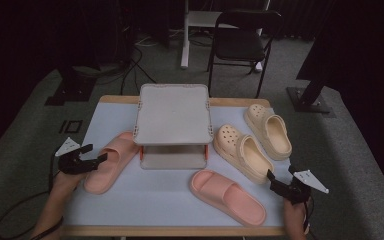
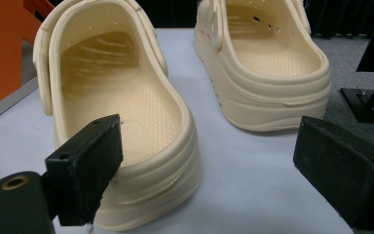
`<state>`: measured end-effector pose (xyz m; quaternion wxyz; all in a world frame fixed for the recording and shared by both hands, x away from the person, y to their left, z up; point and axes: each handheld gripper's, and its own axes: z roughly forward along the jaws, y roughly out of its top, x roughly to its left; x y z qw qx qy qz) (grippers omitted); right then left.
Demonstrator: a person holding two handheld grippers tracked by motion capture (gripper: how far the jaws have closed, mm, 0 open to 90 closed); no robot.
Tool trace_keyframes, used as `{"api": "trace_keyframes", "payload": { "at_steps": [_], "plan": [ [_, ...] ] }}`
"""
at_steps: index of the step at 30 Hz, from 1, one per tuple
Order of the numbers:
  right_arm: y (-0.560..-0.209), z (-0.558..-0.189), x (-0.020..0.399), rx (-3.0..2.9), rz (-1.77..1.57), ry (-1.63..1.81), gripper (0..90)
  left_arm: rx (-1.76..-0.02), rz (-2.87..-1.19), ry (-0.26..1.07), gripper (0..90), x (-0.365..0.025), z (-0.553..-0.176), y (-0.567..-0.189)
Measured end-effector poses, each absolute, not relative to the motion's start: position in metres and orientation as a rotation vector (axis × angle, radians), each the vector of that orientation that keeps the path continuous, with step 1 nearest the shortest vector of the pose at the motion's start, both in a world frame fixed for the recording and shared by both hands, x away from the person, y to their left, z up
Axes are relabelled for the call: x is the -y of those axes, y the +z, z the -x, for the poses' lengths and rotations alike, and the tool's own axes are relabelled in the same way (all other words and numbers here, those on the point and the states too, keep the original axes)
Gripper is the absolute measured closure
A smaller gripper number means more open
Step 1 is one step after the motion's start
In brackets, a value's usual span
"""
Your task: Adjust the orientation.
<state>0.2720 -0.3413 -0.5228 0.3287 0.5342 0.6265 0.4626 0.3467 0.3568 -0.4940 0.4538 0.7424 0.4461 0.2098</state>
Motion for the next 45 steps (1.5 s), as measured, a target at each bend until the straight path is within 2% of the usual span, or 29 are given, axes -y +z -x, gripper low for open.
{"api": "trace_keyframes", "payload": {
  "at_steps": [4,6,7,11,20,24,31,45],
  "plan": [
    [-0.523,-0.272,0.342,-1.642,-1.399,1.210,10.3,-1.100,-1.843,0.514,32.7,-0.354,-0.351,-0.496],
    [-0.523,-0.272,0.342,-1.641,-1.400,1.211,10.3,-1.099,-1.843,0.500,33.5,-0.353,-0.353,-0.496],
    [-0.523,-0.272,0.342,-1.641,-1.400,1.211,10.3,-1.076,-1.846,0.508,41.6,-0.351,-0.354,-0.497],
    [-0.523,-0.272,0.342,-1.642,-1.403,1.212,10.3,-1.058,-1.841,0.523,51.7,-0.348,-0.356,-0.495],
    [-0.523,-0.272,0.342,-1.643,-1.404,1.216,10.3,-1.075,-1.875,0.538,59.2,-0.343,-0.362,-0.497],
    [-0.523,-0.272,0.342,-1.643,-1.403,1.216,10.3,-1.104,-1.890,0.595,68.3,-0.342,-0.361,-0.496],
    [-0.523,-0.272,0.342,-1.642,-1.407,1.217,10.3,-1.111,-1.900,0.682,79.2,-0.339,-0.357,-0.493],
    [-0.523,-0.273,0.343,-1.639,-1.414,1.225,10.3,-1.112,-1.878,0.741,82.2,-0.342,-0.328,-0.494]
  ]
}}
